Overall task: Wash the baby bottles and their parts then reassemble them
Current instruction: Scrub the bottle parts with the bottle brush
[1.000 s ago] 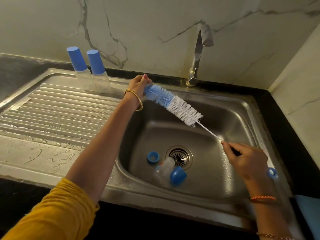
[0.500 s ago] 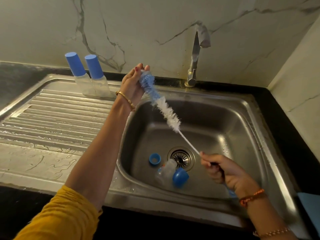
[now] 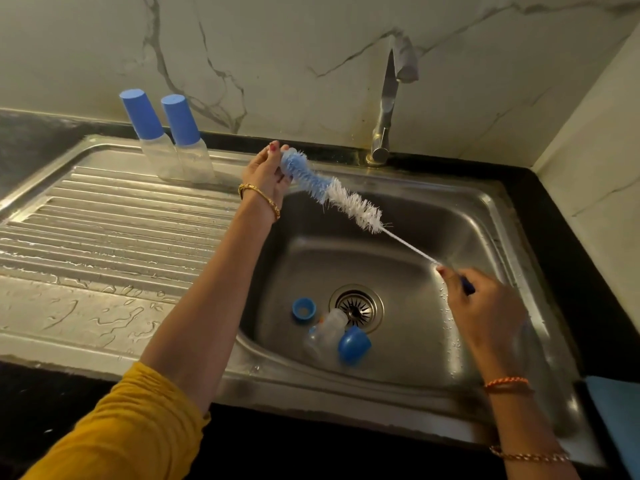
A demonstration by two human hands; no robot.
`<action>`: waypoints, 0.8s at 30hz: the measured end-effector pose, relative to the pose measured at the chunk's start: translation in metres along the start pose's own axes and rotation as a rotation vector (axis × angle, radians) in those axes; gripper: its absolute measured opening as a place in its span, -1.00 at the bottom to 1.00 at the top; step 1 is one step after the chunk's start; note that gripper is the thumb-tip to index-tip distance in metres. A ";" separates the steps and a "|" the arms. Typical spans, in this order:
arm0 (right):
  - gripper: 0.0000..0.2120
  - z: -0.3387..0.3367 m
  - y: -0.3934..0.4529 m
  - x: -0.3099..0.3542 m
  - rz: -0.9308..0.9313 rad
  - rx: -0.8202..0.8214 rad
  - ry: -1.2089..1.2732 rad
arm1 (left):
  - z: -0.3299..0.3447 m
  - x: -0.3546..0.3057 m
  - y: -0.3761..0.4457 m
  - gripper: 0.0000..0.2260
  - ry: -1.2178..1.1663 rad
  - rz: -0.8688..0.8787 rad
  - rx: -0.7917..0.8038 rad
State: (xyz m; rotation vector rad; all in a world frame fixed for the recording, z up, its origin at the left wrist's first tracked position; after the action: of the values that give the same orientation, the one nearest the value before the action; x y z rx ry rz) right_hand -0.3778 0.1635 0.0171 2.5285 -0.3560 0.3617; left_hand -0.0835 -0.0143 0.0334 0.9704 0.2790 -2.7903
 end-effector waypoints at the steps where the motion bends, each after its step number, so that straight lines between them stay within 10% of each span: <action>1: -0.58 0.000 0.000 0.001 0.007 0.021 0.011 | 0.002 -0.001 0.001 -0.93 0.007 0.000 0.028; 12: -0.45 0.057 -0.036 0.003 0.634 1.073 0.818 | 0.010 -0.006 -0.002 -0.72 -0.118 -0.137 0.419; 16: -0.48 0.065 -0.043 -0.004 0.647 1.219 0.781 | 0.019 -0.002 -0.004 -0.65 -0.236 -0.206 0.636; 19: -0.55 0.069 -0.033 -0.008 0.552 1.037 0.672 | 0.012 -0.001 -0.002 -0.76 -0.174 -0.178 0.546; 24: -0.67 0.029 0.002 -0.007 0.164 0.214 0.197 | 0.003 -0.002 0.002 -0.84 0.119 -0.021 0.285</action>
State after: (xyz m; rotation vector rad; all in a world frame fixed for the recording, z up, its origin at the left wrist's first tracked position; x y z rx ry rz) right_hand -0.3794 0.1468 -0.0082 2.6469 -0.4701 0.7421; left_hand -0.0831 -0.0165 0.0370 1.2024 -0.0992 -2.8479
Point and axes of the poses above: each hand's wrist, its own y-axis towards the middle knuckle, its own z-axis out of the palm, x = y × z, the point moved 7 cm from there along y, towards the middle knuckle, and after that the axes turned 12 degrees about -y, right-handed, at the moved point
